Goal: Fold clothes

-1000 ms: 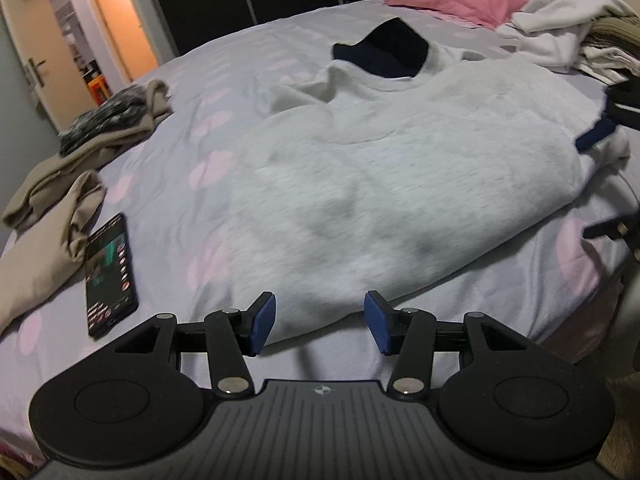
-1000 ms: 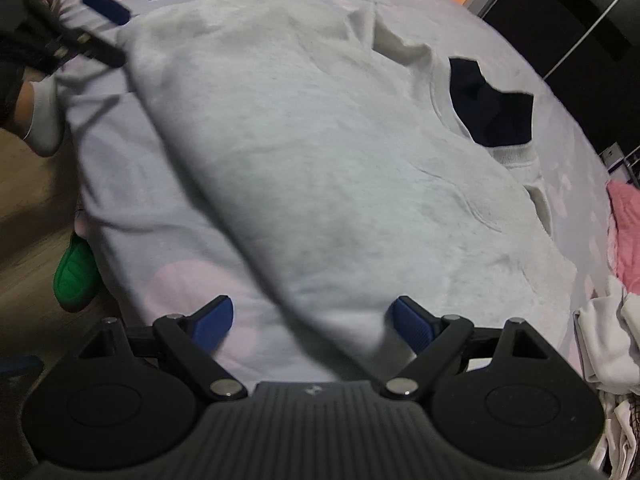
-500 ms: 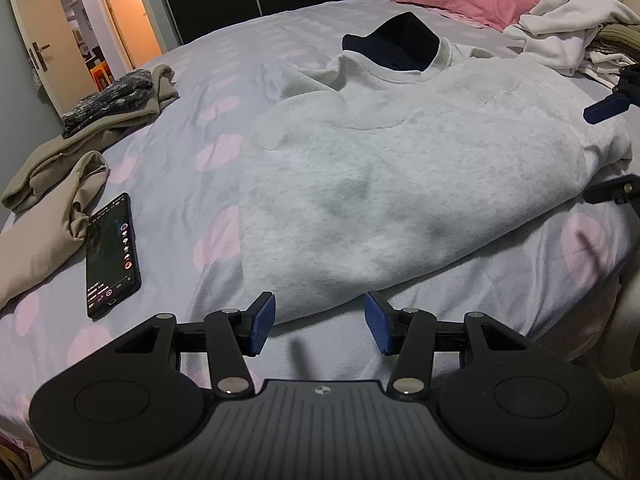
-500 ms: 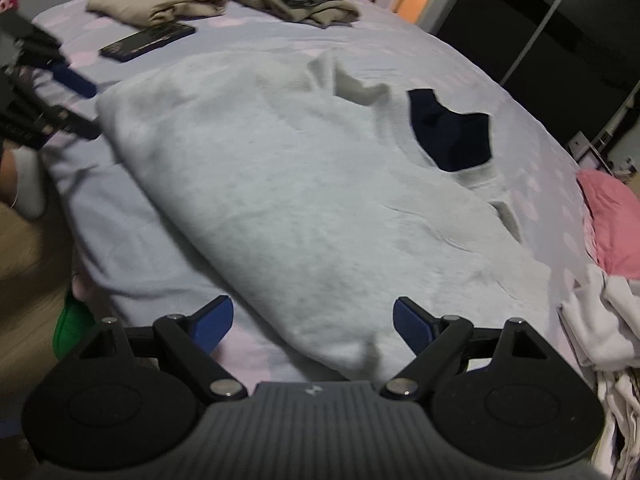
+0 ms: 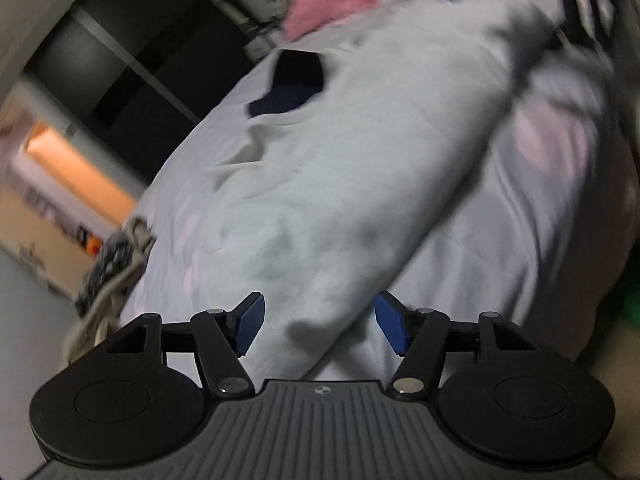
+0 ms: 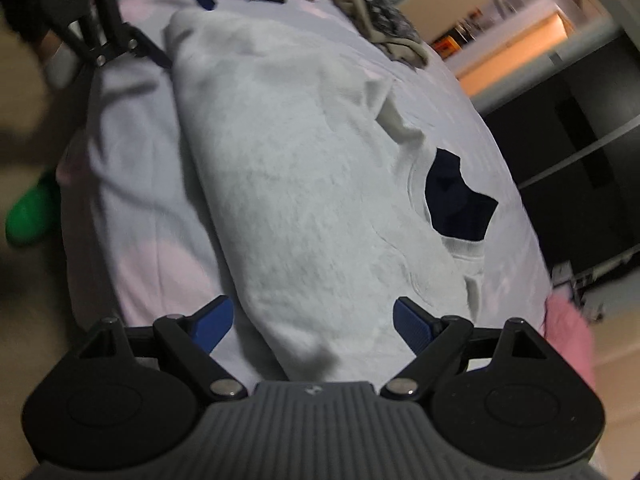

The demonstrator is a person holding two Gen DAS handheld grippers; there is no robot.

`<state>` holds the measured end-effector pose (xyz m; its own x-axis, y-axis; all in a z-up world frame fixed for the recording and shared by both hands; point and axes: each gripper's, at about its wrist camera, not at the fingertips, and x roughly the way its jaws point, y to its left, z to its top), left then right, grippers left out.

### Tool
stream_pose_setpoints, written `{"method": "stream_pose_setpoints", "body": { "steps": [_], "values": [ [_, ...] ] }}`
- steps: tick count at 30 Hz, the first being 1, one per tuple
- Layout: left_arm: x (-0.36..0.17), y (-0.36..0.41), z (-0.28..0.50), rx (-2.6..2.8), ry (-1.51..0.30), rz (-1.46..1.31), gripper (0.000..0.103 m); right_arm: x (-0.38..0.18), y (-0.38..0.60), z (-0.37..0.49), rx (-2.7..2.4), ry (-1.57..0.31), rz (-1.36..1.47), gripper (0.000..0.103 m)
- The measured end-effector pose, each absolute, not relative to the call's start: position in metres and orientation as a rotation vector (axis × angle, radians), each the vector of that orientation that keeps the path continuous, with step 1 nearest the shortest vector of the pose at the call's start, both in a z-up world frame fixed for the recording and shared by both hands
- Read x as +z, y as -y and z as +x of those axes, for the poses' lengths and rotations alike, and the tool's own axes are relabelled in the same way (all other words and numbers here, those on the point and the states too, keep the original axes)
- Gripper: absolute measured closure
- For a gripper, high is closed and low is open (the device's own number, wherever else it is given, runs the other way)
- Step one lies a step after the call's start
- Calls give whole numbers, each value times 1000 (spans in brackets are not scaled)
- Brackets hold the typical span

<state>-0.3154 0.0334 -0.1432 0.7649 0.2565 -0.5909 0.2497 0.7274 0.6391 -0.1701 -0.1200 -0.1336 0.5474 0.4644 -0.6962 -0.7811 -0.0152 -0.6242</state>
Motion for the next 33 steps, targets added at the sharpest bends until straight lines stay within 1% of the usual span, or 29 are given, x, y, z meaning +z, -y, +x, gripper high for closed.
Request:
{"method": "stream_pose_setpoints", "body": {
  "steps": [5,8,11,13,15,16,21,27,29,31,33],
  "values": [
    [-164,-20,-318,-6,-655,956,43,-153,134,-169,999,-284,-1313,15],
    [-176,-15,-316,-5,-597,1083,42,-172,155,-169,936,-180,-1348,15],
    [-188,-16,-312,-7,-552,1146,40,-190,179,-166,870,-99,-1354,15],
    [-191,-20,-309,-1,-533,1141,37,-196,189,-163,825,-69,-1351,15],
    [-187,-26,-307,8,-536,1101,28,-201,193,-160,773,-31,-1374,15],
    [-185,-29,-305,12,-537,1082,27,-204,195,-159,747,-12,-1386,15],
    [-182,-34,-301,38,-555,1056,26,-216,195,-144,660,18,-1416,15],
    [-174,-39,-307,103,-570,995,27,-229,202,-149,639,187,-1474,16],
    [-172,-41,-309,113,-562,980,27,-228,205,-149,618,216,-1475,17],
    [-169,-42,-309,122,-554,960,27,-226,205,-148,590,244,-1481,23],
    [-167,-43,-307,121,-565,937,28,-227,202,-146,569,243,-1500,23]
  ]
}}
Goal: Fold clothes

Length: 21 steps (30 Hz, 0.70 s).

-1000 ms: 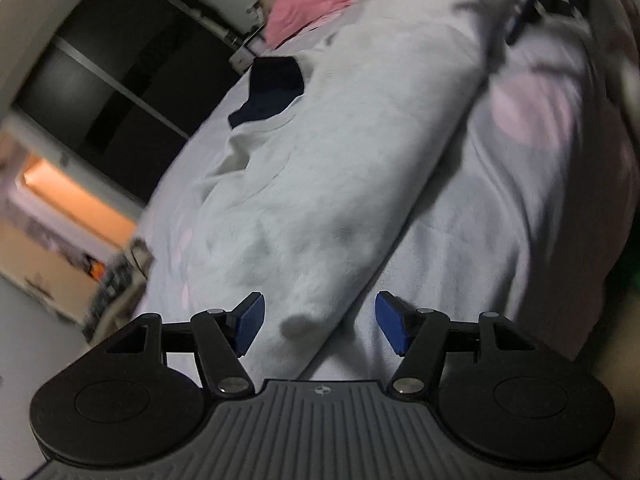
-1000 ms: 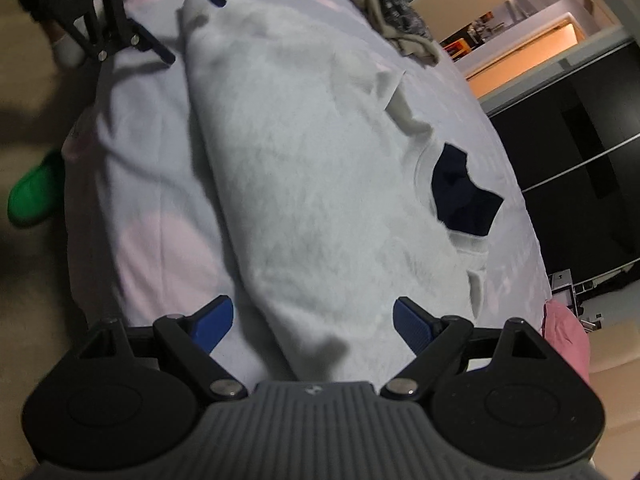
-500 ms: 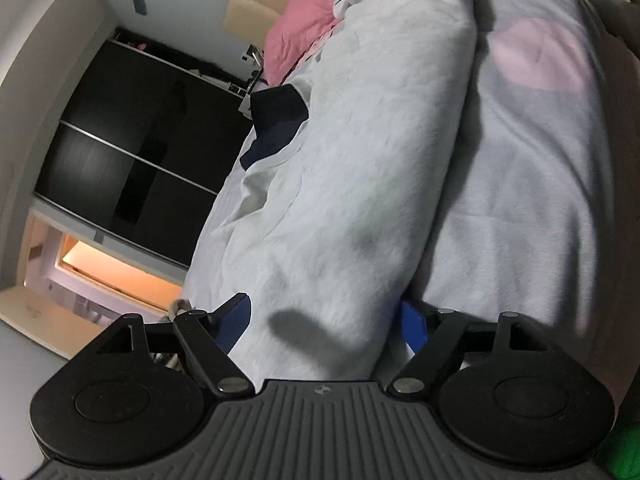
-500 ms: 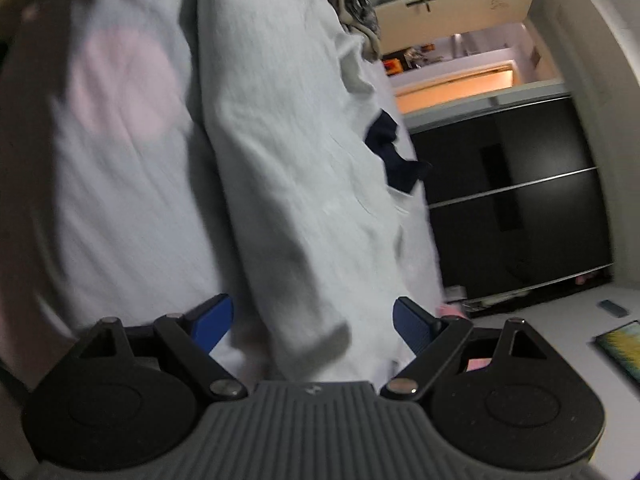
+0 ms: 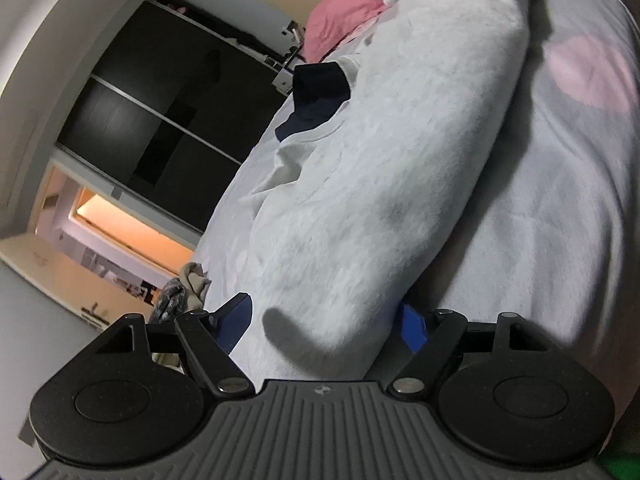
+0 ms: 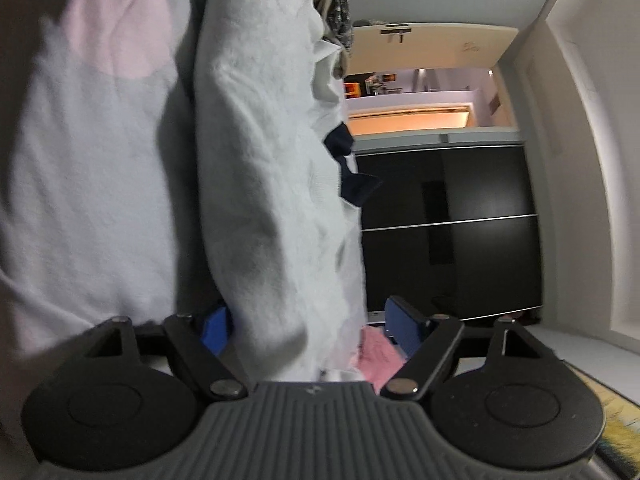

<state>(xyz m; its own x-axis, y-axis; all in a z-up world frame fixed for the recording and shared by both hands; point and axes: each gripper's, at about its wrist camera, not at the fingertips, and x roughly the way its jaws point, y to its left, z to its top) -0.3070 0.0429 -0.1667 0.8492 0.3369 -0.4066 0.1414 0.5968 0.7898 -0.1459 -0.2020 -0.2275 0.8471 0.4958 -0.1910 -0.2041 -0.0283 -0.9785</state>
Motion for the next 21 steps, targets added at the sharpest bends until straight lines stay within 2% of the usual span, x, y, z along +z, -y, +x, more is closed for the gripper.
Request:
{"method": "stream_pose_setpoints", "body": {
  "steps": [3,5,6,7,8,9,12,21],
  "values": [
    [-169,-46,-303,103,-603,934,28,-234,195,-141,567,194,-1540,26],
    [-169,-50,-301,86,-619,918,30,-237,193,-140,603,166,-1585,38],
    [-166,-52,-301,68,-633,901,43,-239,192,-140,623,154,-1610,61],
    [-164,-53,-302,46,-647,892,48,-237,192,-140,640,133,-1618,87],
    [-162,-52,-304,34,-647,907,55,-234,191,-140,656,109,-1620,87],
    [-160,-50,-307,24,-639,933,66,-232,190,-140,672,84,-1622,88],
    [-150,-53,-314,-54,-650,999,73,-208,189,-137,723,25,-1559,90],
    [-88,-76,-362,-364,-734,1085,78,-115,210,-152,1082,-135,-1479,91]
  ]
}}
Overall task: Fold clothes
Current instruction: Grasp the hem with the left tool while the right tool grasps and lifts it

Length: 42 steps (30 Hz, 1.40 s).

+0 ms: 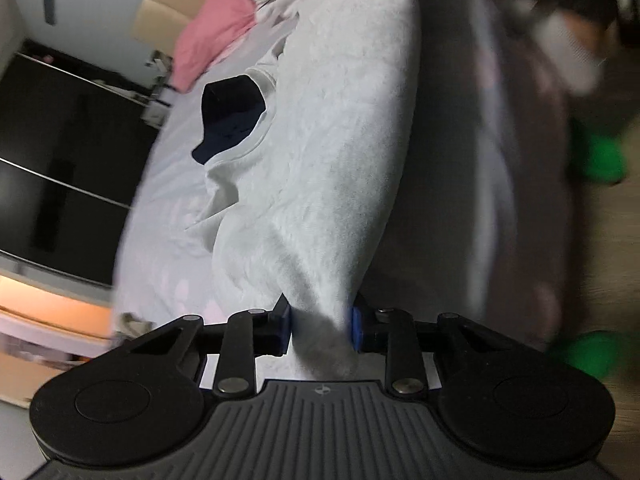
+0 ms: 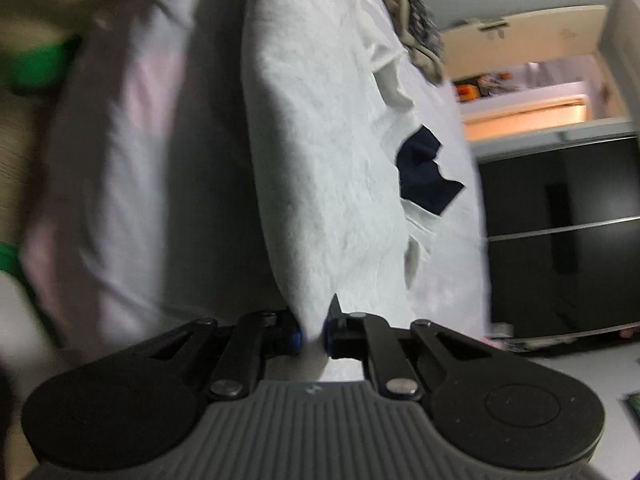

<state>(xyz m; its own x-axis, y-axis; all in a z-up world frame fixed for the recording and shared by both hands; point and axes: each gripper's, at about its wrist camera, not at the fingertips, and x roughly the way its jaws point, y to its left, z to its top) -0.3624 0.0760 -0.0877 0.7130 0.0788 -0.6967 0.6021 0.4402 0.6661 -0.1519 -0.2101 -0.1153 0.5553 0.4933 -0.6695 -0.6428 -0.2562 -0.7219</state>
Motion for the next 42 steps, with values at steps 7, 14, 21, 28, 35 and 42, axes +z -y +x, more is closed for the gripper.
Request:
{"method": "stream_pose_setpoints", "body": {
  "steps": [7,14,21,28,35,42],
  "values": [
    [-52,-74,-407,-625,-860,958,79,-55,235,-173,1359,-473,-1383,91],
    [-8,-109,-345,-636,-925,757,79,-2,210,-117,1403,-638,-1228,91],
    [32,-141,-247,-621,-972,646,80,30,170,-19,1402,-793,-1163,91],
    [13,-180,-147,-569,-1064,564,82,31,119,93,1360,-910,-1082,90],
    [-55,-205,-72,-251,-1122,567,90,-29,53,159,1223,-877,-1133,81],
    [-43,-192,-103,-64,-910,646,85,-67,56,136,979,-601,-1218,53]
  ]
}}
